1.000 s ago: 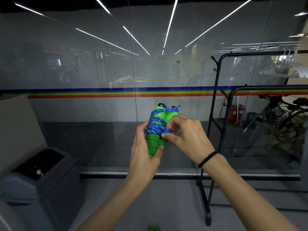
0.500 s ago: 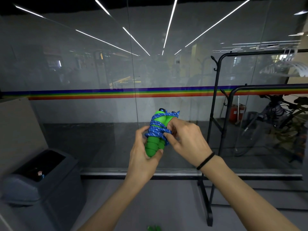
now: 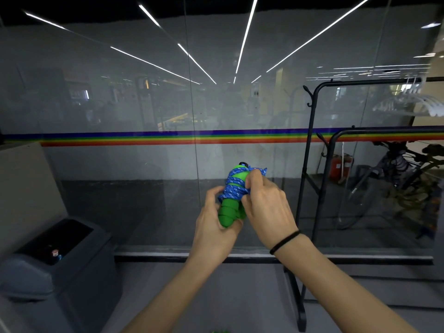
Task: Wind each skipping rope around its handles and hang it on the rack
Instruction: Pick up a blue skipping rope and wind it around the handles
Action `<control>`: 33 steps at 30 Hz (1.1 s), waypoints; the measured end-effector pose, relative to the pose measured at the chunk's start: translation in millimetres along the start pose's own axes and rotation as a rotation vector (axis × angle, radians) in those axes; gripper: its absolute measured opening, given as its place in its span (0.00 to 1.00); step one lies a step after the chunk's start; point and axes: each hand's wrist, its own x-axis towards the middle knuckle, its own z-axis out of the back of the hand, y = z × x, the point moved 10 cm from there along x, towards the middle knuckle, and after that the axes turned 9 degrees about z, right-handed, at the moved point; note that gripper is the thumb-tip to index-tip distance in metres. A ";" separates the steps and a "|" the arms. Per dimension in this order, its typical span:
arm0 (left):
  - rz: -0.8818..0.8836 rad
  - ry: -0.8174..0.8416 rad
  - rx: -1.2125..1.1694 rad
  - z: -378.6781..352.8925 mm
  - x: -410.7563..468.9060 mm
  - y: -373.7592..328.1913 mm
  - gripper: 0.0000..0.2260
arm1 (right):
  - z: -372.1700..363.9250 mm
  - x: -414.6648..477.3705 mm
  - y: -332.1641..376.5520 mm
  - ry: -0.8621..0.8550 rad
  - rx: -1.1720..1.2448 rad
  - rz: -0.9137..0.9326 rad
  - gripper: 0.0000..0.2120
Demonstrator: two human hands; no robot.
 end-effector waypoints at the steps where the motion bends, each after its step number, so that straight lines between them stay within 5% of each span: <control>1: 0.013 0.011 -0.006 -0.6 0.7 0.3 0.25 | 1.3 -1.0 0.6 -0.001 0.015 0.012 0.09; 7: 0.221 0.099 -0.194 -8.0 4.6 22.0 0.25 | 1.7 -8.3 -23.2 -0.002 0.233 -0.097 0.05; 12: 0.241 0.118 -0.198 -12.1 5.2 23.6 0.25 | -0.5 -12.9 -36.1 0.041 0.275 -0.166 0.07; 18: 0.253 0.185 -0.182 -14.8 -2.0 29.6 0.26 | -8.8 -15.8 -38.1 0.338 0.268 -0.126 0.12; 24: 0.227 0.169 -0.148 -13.1 -1.8 28.2 0.27 | -16.5 -19.7 -38.7 0.524 0.443 -0.137 0.06; 33: 0.223 0.184 -0.174 -10.7 -4.6 30.5 0.27 | -15.6 -22.1 -32.2 0.547 0.327 -0.063 0.09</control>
